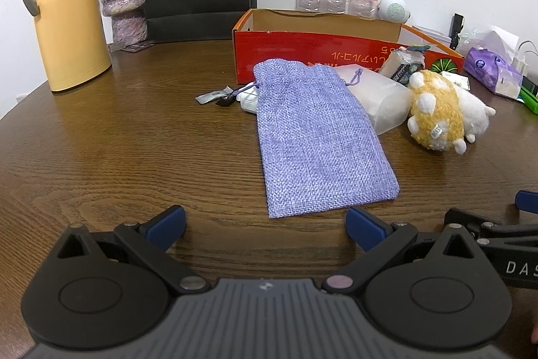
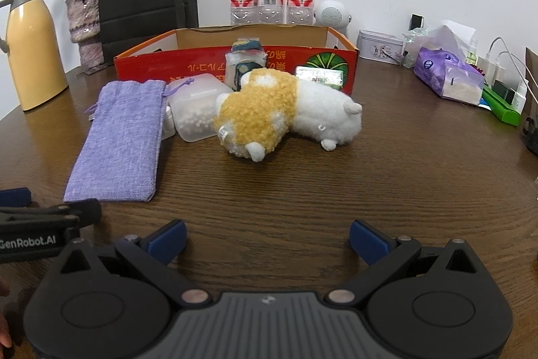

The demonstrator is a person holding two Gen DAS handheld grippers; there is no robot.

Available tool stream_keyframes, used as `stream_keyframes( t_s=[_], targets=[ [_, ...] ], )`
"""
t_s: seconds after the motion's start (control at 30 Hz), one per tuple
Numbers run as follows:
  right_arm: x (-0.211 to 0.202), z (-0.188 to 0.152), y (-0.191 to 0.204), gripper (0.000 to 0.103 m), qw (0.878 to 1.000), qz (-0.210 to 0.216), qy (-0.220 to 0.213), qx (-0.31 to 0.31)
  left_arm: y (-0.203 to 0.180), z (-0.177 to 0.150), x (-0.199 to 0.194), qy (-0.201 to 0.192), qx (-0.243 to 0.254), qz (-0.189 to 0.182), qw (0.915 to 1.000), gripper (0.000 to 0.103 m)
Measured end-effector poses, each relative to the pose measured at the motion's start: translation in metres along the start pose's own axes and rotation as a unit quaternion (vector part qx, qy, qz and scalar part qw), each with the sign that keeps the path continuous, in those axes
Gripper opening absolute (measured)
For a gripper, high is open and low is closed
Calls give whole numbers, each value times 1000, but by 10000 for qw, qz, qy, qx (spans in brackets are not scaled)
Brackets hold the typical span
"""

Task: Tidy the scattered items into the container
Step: 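Grasp the plush toy with the right tool while the left tool grasps the purple pouch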

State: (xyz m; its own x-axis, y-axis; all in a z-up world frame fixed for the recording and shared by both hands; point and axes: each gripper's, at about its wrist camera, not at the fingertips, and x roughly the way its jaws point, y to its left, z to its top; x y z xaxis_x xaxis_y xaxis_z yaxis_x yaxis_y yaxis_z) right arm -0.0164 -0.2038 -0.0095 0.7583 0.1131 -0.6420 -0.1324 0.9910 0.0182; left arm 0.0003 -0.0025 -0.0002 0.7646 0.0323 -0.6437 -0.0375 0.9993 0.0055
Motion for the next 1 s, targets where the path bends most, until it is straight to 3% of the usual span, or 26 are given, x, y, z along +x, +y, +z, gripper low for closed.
stream_keyframes(
  t_s=[0.17, 0.2, 0.3, 0.37, 0.43, 0.5, 0.57, 0.6, 0.63, 0.67, 0.7, 0.83, 1.0],
  targets=[
    [1, 1, 0, 103, 10000, 39, -10, -11, 0, 5, -2, -33, 120, -33, 9999, 103],
    [1, 2, -2, 103, 9999, 129, -24, -4, 2, 12, -6, -126, 106, -165, 9997, 103],
    [-2, 15, -16, 96, 9978, 606, -183, 215, 16, 46, -11, -605, -8, -1065, 9925, 103],
    [-2, 32, -21, 93, 9961, 707, -424, 317, 21, 70, 5, -593, -76, -1420, 9881, 103],
    [5, 50, -20, 76, 9958, 669, -582, 234, 20, 83, 31, -258, -52, -1328, 9908, 103],
    [21, 64, -15, 63, 9972, 596, -441, 123, 20, 85, 51, 10, -162, -1245, 9921, 101],
    [35, 73, -12, 58, 9974, 666, -246, 128, 25, 80, 56, 70, -373, -1446, 9888, 79],
    [42, 75, -10, 54, 9974, 691, -141, 159, 28, 76, 55, 41, -371, -1533, 9875, 55],
    [47, 76, -7, 50, 9976, 667, -35, 151, 29, 72, 54, 17, -324, -1518, 9879, 38],
    [49, 75, -4, 50, 9980, 617, -10, 117, 30, 69, 52, -38, -289, -1483, 9885, 30],
    [48, 73, -1, 48, 9985, 546, -39, 30, 30, 66, 50, -82, -271, -1439, 9892, 8],
    [36, 68, 9, 38, 9987, 300, -196, -364, 30, 61, 31, -385, -335, -1621, 9855, 2],
    [-30, 43, 18, 36, 9859, 236, -1114, -1222, 21, 42, -41, -1223, -93, -1586, 9797, 2]
  ],
)
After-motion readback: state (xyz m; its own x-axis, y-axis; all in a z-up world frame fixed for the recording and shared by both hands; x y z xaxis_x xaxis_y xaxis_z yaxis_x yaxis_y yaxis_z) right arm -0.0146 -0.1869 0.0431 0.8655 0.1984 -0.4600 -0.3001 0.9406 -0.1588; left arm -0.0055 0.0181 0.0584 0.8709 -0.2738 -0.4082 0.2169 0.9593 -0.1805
